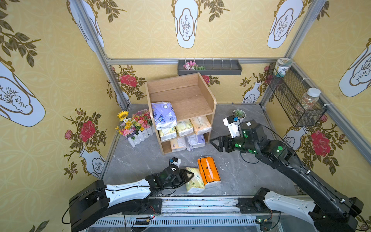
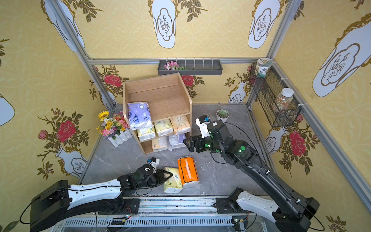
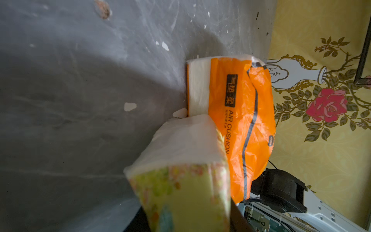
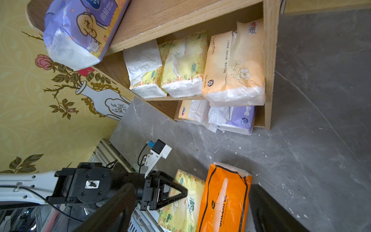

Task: Remove the tissue boxes from the shelf
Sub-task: Move the box of tissues to the center of the board, then place the box of tissues at the center of the board.

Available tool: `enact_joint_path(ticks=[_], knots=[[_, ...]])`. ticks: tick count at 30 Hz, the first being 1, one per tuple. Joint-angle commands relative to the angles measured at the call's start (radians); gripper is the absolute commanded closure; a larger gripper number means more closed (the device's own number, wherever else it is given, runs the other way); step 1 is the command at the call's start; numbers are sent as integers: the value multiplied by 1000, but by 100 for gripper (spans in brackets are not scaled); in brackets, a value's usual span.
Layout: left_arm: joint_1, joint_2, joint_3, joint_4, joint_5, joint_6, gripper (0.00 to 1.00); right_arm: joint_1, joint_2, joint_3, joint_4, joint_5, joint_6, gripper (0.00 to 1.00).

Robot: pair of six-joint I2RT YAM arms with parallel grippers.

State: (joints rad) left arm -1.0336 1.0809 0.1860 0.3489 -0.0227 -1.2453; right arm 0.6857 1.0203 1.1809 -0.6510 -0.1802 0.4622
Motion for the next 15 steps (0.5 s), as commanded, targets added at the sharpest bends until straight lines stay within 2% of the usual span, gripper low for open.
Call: enact_joint_path(ticks=[1,2,5,8,11,15], knots=[[-2,49,-20,148,7,-74,64,-5,-10,-5,36,-6,4,8],[-5,57,-18,150,-2,-78,60,-7,-11,-6,38,-10,4,8],[-3,54,-14,114,-42,-77,38,-9,-10,-6,40,-21,5,8],[-3,33,22,-16,-78,-60,28,-12,-11,-9,42,-23,4,8],[-11,17,77,-198,-126,-40,23,-12,-15,-16,56,-26,8,8],[-28,6,147,-413,-204,-37,22,-12,-13,-24,72,-32,10,8]])
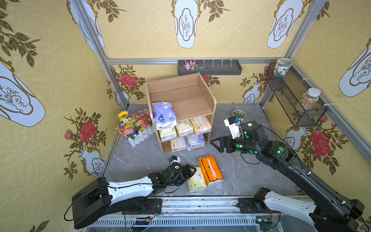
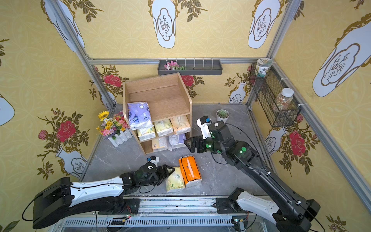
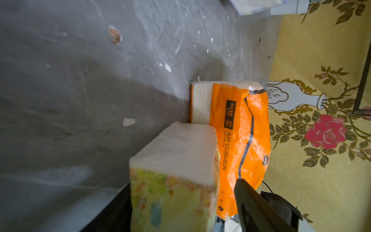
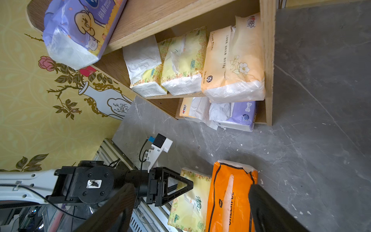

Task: Remove the tissue boxes from the shelf
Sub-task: Place the box of tissues at the center of the board.

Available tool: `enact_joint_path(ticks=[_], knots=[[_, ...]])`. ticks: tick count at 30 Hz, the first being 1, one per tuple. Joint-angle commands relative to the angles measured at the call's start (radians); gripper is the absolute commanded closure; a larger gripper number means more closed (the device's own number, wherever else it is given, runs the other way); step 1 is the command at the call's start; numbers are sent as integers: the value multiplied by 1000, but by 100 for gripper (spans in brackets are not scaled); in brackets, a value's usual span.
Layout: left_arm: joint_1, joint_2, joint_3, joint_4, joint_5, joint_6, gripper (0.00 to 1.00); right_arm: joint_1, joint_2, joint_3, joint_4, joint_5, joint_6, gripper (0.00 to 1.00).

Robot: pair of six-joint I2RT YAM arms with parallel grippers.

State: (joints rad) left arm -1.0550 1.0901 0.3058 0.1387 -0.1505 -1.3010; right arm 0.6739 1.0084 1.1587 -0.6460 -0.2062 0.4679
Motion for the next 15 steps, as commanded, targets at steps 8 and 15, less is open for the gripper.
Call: enact_joint_path(ticks=[8,15], knots=[[-80,18,96,-392,-189,-48,23,-1,-6,-11,89,-17,4,10],[-151,-98,86,-433,-222,-132,27,-1,-11,-33,100,-17,10,10]])
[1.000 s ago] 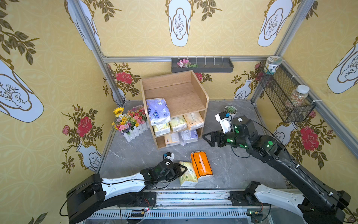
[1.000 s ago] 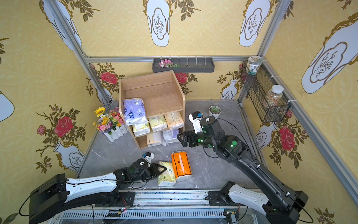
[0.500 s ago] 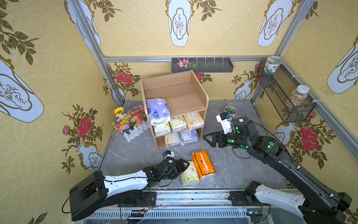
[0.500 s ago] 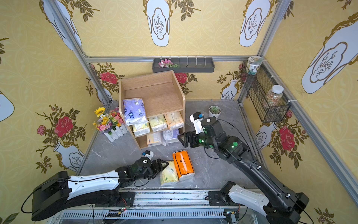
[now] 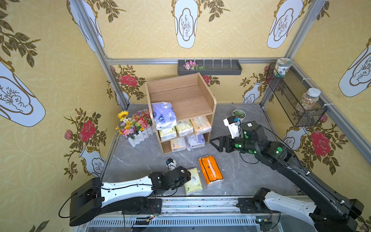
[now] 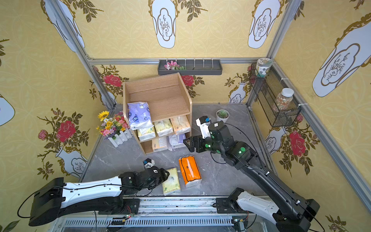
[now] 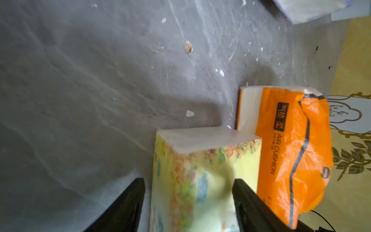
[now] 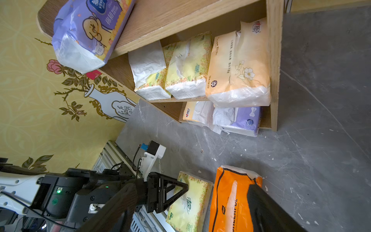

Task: Remove the tissue boxes from the shelf
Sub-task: Place the box of tissues at the center of the board, then move the box of tissues to the center of the board.

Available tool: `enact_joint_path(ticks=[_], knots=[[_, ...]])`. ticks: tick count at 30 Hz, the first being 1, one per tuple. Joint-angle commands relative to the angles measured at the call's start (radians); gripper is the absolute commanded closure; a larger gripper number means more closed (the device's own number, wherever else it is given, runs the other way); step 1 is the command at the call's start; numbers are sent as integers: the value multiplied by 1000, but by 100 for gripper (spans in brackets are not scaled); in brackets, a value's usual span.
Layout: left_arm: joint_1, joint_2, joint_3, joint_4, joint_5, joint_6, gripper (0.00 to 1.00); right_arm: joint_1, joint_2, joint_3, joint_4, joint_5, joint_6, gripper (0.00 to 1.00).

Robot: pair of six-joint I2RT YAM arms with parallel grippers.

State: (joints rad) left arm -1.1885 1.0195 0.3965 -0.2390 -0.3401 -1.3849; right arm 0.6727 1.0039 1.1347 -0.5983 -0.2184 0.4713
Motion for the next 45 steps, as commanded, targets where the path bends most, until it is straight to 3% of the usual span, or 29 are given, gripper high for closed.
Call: enact_joint_path(ticks=[1,15,23,27,32,37,45], knots=[[-24,-39,-4,-59,-32,-53,28,0,-7,-11,56,-8,7,10],[-46,96,16,120,-3,-56,52,0,-10,-15,64,-22,12,11],[-37,196,68,151,-109,-63,64,2,-12,-5,55,-74,17,13],[-34,219,88,162,-126,-57,64,2,-16,-3,38,-68,18,13],[-34,191,117,84,-178,-48,53,51,14,9,85,-164,15,16],[-33,89,112,-45,-286,-109,46,199,78,78,124,-69,-7,16],[-20,-146,64,-242,-432,-240,43,218,257,249,219,-20,16,21]])
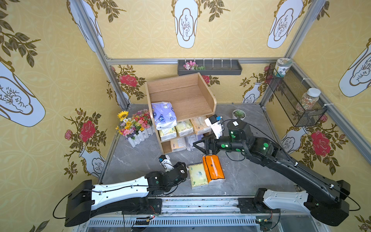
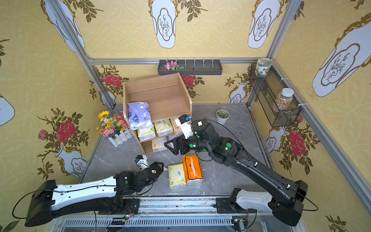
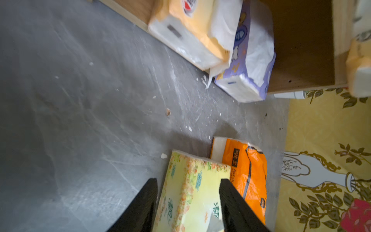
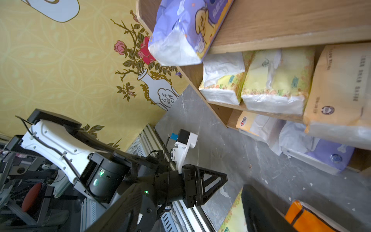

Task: Remove the tissue boxes from the shelf
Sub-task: Move the box of tissues to the center of the board, then pick up a box of tissues from the shelf.

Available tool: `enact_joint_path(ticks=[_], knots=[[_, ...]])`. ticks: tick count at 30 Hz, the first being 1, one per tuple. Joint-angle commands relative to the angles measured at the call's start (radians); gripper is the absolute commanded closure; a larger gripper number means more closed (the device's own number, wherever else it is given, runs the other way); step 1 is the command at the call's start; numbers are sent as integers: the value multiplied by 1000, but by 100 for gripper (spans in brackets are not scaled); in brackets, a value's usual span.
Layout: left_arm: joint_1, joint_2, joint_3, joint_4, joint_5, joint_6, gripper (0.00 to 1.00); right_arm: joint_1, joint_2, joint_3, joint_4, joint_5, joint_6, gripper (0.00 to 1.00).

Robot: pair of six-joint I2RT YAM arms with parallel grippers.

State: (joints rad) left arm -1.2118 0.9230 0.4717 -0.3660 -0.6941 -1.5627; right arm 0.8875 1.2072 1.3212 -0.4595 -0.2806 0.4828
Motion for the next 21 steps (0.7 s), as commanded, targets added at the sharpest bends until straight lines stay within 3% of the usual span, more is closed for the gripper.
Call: enact_joint_path(ticks=[1,6,16,21], knots=[[4,-73,-11,-134,-84,-62,43,4,78,92,81,45,5,22],[8,-149,-2,-222,-112,-71,42,8,192,199,133,67,32,27],[8,-171,-30,-152,-122,-54,43,-1,403,417,138,78,42,28],[8,-171,-28,-164,-124,-64,42,-1,514,529,82,83,32,38]])
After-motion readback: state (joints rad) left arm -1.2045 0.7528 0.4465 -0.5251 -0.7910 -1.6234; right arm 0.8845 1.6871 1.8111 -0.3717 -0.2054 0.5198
